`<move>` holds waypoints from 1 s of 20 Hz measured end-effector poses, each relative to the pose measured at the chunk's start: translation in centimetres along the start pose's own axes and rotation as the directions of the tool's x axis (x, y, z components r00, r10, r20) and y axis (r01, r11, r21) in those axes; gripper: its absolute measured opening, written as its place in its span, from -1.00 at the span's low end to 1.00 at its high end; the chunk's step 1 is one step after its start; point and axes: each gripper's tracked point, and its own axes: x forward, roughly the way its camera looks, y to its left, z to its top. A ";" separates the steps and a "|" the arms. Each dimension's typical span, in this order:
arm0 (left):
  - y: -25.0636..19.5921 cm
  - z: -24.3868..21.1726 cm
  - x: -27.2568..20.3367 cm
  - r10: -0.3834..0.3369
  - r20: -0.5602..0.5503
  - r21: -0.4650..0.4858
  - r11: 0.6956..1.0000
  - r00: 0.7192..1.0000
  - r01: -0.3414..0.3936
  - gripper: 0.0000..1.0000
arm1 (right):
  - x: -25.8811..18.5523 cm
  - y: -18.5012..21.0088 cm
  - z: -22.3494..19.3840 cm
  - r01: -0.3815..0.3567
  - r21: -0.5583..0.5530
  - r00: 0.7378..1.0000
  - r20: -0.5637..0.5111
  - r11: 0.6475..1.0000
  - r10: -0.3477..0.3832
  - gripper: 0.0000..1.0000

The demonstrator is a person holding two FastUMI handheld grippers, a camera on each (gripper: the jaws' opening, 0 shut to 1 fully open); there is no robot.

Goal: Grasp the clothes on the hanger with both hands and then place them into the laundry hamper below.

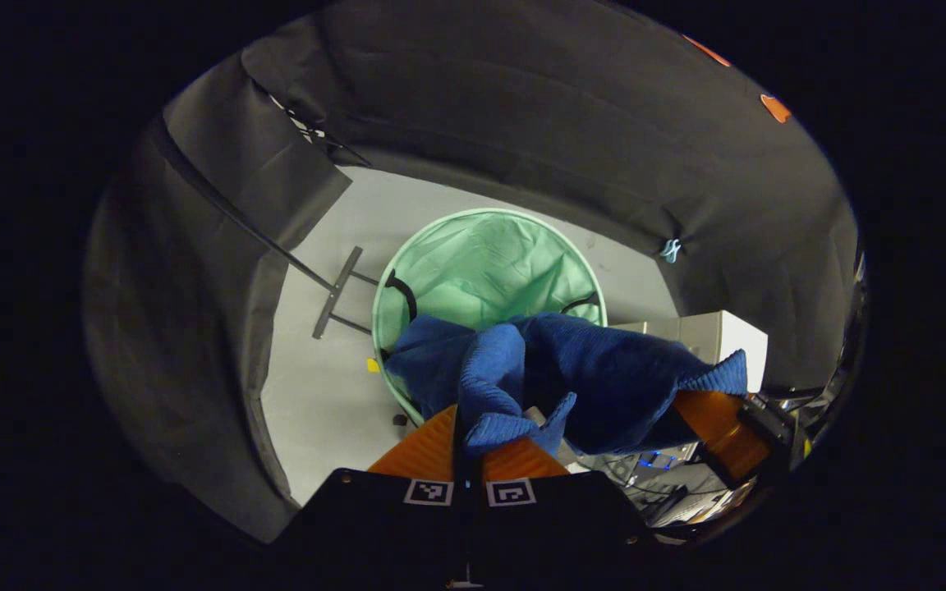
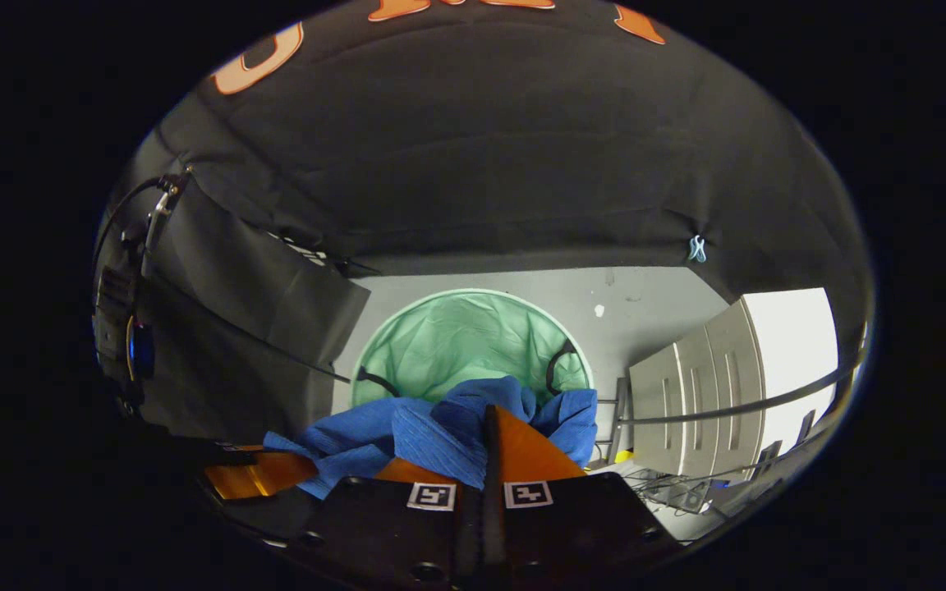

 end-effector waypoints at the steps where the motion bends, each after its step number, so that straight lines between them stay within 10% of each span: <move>1: 0.4 0.1 0.5 0.018 -0.001 0.000 1.000 1.000 -0.018 -0.96 | 0.7 -0.3 -0.1 0.009 -0.009 1.000 -0.007 1.000 -0.009 -0.83; 10: 0.8 -1.1 1.2 0.046 0.011 -0.056 0.997 0.999 -0.045 -0.82 | 2.2 -1.1 -2.4 0.054 0.014 0.997 -0.062 0.998 -0.053 -0.73; 12: 0.4 -1.1 0.9 0.028 0.011 -0.066 0.997 1.000 -0.027 -0.58 | 2.1 -0.6 -2.3 0.042 0.025 0.997 -0.061 0.999 -0.040 -0.82; 13: 0.2 -0.8 0.6 0.020 0.017 -0.075 0.997 1.000 -0.019 -0.51 | 1.9 -0.6 -2.2 0.041 0.027 0.997 -0.059 0.999 -0.040 -0.23; 16: 0.5 -0.3 0.3 0.015 0.030 -0.082 0.997 0.999 -0.012 0.25 | 1.5 -0.5 -2.1 0.041 0.024 0.998 -0.051 0.999 -0.040 -0.57; 17: 0.8 -0.3 0.2 0.017 0.035 -0.084 0.996 0.999 -0.014 0.25 | 1.3 -0.4 -2.0 0.042 0.023 0.998 -0.047 0.999 -0.040 -0.20; 20: 0.9 -0.5 0.1 0.017 0.033 -0.090 0.996 0.999 -0.014 0.45 | 1.2 -0.6 -2.3 0.049 0.027 0.998 -0.046 0.998 -0.048 -0.25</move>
